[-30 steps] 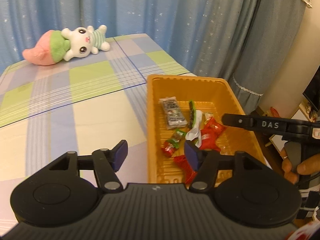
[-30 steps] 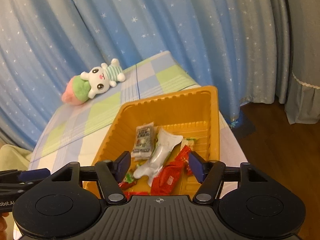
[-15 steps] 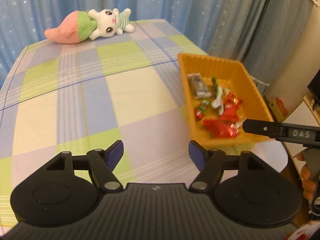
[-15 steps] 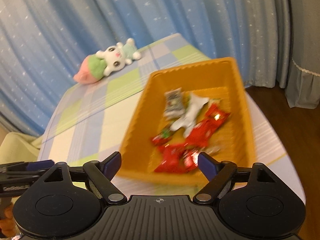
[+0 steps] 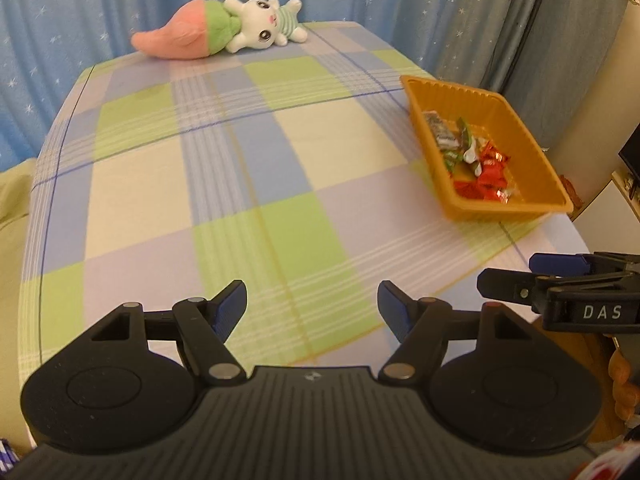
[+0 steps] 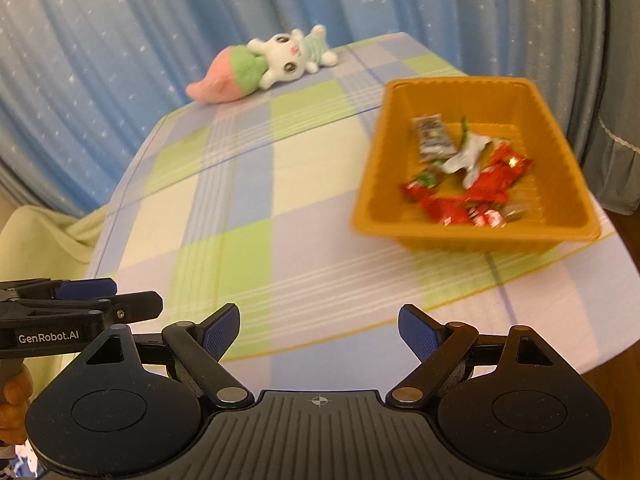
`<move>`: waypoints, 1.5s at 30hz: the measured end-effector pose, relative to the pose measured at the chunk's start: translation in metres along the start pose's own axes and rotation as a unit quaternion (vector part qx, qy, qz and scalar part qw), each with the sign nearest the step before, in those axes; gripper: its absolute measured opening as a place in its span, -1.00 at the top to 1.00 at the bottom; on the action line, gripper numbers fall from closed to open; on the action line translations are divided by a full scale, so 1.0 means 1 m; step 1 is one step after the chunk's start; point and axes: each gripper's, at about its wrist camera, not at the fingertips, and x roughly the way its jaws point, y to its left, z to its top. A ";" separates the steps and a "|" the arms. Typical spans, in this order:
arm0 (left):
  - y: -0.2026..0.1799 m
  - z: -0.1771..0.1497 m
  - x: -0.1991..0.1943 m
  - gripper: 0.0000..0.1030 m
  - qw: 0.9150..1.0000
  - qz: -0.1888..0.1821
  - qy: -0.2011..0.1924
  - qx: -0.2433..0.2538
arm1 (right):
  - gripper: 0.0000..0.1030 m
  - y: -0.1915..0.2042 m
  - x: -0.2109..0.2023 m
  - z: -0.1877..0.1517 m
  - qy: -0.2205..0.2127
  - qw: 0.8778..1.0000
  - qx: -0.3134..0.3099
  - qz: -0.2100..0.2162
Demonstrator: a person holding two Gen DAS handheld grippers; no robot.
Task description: Organize snacks
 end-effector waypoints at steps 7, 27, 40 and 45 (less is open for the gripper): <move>0.030 -0.025 -0.019 -0.37 1.000 0.002 0.000 -0.007 | -0.67 0.035 0.006 -0.022 0.010 1.000 -0.006 -0.004; 0.051 -0.043 -0.038 -0.38 1.000 -0.005 -0.012 -0.007 | -0.67 0.073 0.008 -0.040 0.012 1.000 -0.020 -0.012; 0.050 -0.040 -0.037 -0.38 1.000 -0.007 -0.013 -0.009 | -0.67 0.073 0.006 -0.036 0.014 0.999 -0.027 -0.014; 0.049 -0.040 -0.037 -0.38 1.000 -0.007 -0.013 -0.009 | -0.67 0.073 0.007 -0.035 0.014 0.999 -0.027 -0.014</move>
